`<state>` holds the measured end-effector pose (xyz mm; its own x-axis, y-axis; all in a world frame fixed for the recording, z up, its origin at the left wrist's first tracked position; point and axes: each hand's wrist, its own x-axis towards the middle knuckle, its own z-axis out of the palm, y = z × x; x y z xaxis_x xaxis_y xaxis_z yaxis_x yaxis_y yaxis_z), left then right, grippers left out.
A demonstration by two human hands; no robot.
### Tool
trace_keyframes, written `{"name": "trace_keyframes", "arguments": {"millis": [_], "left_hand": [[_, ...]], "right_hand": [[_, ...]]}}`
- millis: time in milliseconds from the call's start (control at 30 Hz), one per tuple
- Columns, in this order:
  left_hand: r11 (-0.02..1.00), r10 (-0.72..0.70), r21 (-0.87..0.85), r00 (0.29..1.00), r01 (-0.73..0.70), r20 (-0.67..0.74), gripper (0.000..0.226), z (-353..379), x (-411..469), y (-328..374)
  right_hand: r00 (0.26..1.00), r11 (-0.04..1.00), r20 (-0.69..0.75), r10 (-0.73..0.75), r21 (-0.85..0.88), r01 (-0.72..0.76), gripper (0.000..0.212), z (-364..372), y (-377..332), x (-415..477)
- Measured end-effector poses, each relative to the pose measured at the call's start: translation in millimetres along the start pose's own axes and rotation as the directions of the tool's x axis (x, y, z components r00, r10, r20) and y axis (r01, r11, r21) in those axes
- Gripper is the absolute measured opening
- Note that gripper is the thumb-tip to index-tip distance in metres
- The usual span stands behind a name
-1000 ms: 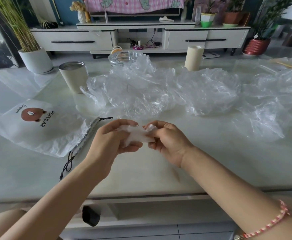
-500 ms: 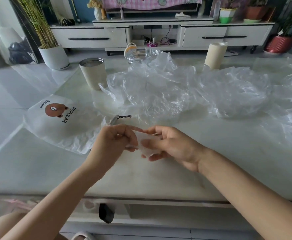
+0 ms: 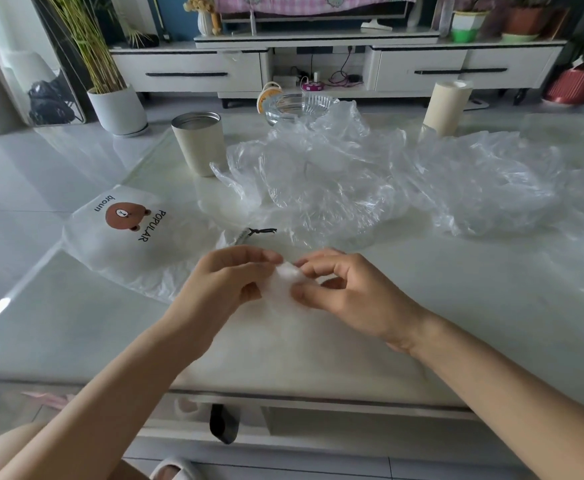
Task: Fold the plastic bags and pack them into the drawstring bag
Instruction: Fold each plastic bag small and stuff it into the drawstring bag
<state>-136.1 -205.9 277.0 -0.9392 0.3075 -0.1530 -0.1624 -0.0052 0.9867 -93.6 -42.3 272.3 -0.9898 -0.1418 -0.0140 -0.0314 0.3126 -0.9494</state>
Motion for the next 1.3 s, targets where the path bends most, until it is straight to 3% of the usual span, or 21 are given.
{"name": "trace_keyframes", "arguments": {"millis": [67,167,234,267,300,334,367,400,467,534,734,934,1001,1101,1201,1301], "left_hand": [[0.992,-0.104,-0.065,0.992,0.109,0.073,0.018,3,-1,3],[0.953,-0.276,-0.088,0.948,0.292,0.157,0.027,10,-7,4],[0.968,-0.25,0.011,0.964,0.25,0.089,0.031,10,-9,2],[0.978,-0.136,0.164,0.991,0.132,0.012,0.031,6,-8,-1],[0.929,0.042,0.37,0.996,-0.008,-0.084,0.027,1,-6,-3],[0.805,0.262,0.579,0.953,-0.13,-0.15,0.018,-5,-5,-4],[0.65,0.421,0.74,0.893,-0.172,-0.162,0.006,-9,-5,-4],[0.504,0.492,0.851,0.859,-0.15,-0.14,0.016,-14,-3,-7],[0.342,0.41,0.939,0.902,-0.017,-0.133,0.049,-25,3,-18],[0.274,0.269,0.954,0.943,0.121,-0.197,0.062,-33,5,-27],[0.334,0.315,0.938,0.927,0.093,-0.205,0.031,-44,4,-35],[0.413,0.416,0.909,0.877,0.054,-0.241,0.025,-48,-1,-27],[0.419,0.474,0.904,0.83,0.08,-0.293,0.025,-44,-5,-21],[0.301,0.681,0.953,0.693,0.03,-0.237,0.017,-36,-15,-15],[0.218,0.813,0.975,0.56,-0.044,-0.156,0.017,-29,-23,-17],[0.225,0.822,0.964,0.559,-0.138,-0.112,0.034,-21,-31,-23]], "right_hand": [[0.999,0.998,-0.019,-0.03,0.059,0.031,0.006,0,0,-2],[1.0,0.959,-0.006,-0.015,0.284,0.017,0.012,1,0,-2],[0.998,0.934,-0.057,0.01,0.358,0.011,0.013,1,1,0],[0.995,0.934,-0.095,0.014,0.357,0.021,0.011,2,1,2],[0.992,0.94,-0.126,0.013,0.339,0.031,0.007,2,1,3],[0.989,0.948,-0.145,0.012,0.315,0.035,0.005,3,1,4],[0.988,0.958,-0.154,0.013,0.285,0.032,0.007,4,2,5],[0.988,0.963,-0.153,0.02,0.268,0.022,0.01,5,2,5],[0.99,0.955,-0.125,0.059,0.295,-0.02,0.008,7,4,7],[0.993,0.941,-0.076,0.089,0.334,-0.059,0.009,12,3,7],[0.983,0.992,-0.183,0.001,0.128,0.023,0.007,21,5,7],[0.96,0.99,-0.276,-0.045,0.119,0.081,0.033,31,5,9],[0.946,0.986,-0.307,-0.104,0.091,0.138,0.029,35,3,10],[0.917,0.964,-0.341,-0.209,0.087,0.252,0.022,41,-3,11],[0.824,0.909,-0.394,-0.408,-0.088,0.408,0.016,42,-9,9],[0.699,0.802,-0.401,-0.592,-0.376,0.464,0.019,45,-11,12]]}}
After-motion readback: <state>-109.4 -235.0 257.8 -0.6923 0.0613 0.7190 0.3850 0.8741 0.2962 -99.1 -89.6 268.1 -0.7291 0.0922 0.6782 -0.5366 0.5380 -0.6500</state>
